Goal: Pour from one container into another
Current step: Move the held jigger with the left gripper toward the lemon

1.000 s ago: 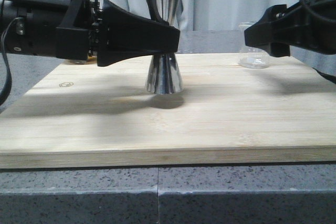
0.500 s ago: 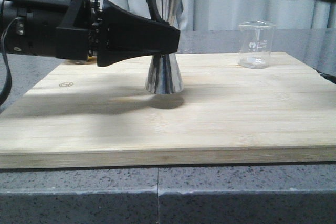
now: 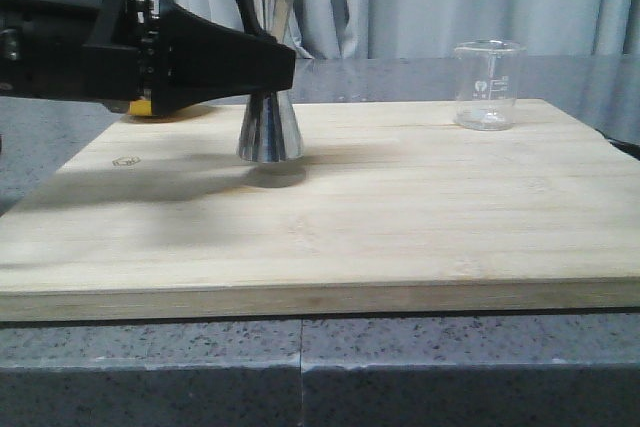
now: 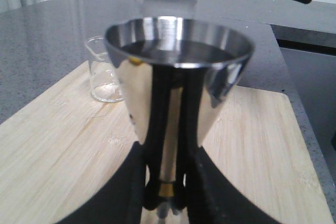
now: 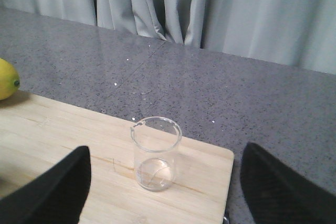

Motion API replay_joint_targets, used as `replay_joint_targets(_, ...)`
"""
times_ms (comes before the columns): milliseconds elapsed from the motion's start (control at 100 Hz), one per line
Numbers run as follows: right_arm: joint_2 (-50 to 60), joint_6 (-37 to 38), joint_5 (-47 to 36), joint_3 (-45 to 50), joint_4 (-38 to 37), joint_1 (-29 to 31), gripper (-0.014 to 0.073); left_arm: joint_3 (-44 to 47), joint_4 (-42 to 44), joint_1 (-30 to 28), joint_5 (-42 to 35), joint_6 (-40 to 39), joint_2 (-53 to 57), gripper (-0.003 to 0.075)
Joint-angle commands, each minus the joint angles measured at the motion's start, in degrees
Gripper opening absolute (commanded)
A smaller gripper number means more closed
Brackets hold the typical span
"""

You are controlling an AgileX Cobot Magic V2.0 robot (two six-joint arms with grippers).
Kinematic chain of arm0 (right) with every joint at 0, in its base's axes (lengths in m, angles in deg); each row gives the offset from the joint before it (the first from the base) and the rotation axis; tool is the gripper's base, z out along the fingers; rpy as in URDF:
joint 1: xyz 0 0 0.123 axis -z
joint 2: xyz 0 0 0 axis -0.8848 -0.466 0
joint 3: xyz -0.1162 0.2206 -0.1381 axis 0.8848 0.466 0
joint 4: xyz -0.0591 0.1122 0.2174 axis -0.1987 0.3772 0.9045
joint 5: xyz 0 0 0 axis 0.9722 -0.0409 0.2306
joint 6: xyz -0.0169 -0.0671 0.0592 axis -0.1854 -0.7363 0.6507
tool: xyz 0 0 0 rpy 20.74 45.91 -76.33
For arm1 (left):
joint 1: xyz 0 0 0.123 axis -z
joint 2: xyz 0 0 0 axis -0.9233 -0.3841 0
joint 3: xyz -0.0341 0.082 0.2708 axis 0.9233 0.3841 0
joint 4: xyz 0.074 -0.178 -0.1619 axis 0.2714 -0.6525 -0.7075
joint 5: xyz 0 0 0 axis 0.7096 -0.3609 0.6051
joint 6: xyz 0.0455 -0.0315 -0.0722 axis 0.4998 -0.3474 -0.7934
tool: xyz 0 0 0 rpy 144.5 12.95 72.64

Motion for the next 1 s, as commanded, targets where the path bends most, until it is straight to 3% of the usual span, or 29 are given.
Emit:
replay_joint_targets(0,0.76,0.09,-3.82,-1.38,-0.02,0.3,0.0507,-1.24,-1.99,-1.1,-12.28,-0.5,2.62,-0.0019)
replay_joint_targets(400,0.76,0.09,-3.82,-1.38,-0.02,0.3,0.0507,-1.24,-1.66,-5.73,-12.28,-0.5,2.62,-0.0019)
replay_joint_targets(990,0.76,0.09,-4.01,-1.38,-0.02,0.3,0.0507,-1.24,-1.52,-5.96,-11.45,1.69,2.5,-0.0019)
